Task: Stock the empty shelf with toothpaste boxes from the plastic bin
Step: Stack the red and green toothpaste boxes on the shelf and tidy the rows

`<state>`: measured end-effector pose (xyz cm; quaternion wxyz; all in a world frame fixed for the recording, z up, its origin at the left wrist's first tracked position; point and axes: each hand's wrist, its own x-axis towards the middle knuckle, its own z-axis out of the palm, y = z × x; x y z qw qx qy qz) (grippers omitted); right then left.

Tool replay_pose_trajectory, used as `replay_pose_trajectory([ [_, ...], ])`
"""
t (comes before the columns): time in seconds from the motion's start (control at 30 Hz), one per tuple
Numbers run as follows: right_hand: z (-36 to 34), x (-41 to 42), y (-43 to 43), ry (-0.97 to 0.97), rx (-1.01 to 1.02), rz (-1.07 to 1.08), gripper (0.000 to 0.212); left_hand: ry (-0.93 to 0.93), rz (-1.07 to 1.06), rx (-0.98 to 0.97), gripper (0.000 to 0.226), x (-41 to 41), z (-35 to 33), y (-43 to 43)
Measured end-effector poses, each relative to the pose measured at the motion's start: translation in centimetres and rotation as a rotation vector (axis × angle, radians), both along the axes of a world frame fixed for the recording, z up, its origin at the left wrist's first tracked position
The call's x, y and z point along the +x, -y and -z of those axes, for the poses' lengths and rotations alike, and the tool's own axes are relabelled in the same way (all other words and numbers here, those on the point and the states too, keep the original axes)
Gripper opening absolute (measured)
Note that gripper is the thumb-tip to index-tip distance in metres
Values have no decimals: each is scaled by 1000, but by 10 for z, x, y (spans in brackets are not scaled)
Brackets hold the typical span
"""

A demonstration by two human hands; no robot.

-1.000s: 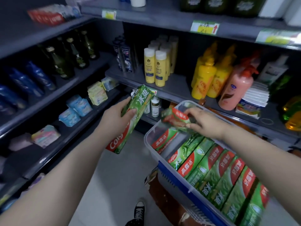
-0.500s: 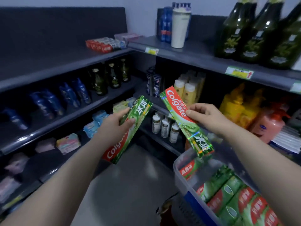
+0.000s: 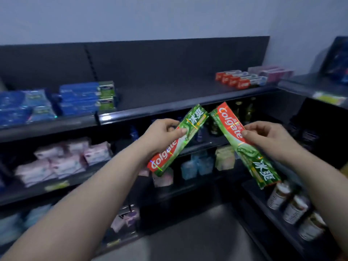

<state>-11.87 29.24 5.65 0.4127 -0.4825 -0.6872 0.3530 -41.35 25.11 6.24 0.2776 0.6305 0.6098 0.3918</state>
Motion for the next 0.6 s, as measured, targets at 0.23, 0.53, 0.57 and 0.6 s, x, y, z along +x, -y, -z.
replay_pose_trajectory([
  [0.23,1,-96,-73,-20,48,-23,6,-478,-154,126,47,-74,-24,-60],
  [0.53,-30,-141,-207,39,168,19,19,-826,-230,167,57,-115,-49,-172],
  [0.57,-35,-144,-222,37,183,11,18,-842,-232,161,57,-117,-50,-186],
  [0.6,-41,-147,-236,46,201,1,17,-850,-233,150,57,-118,-51,-199],
])
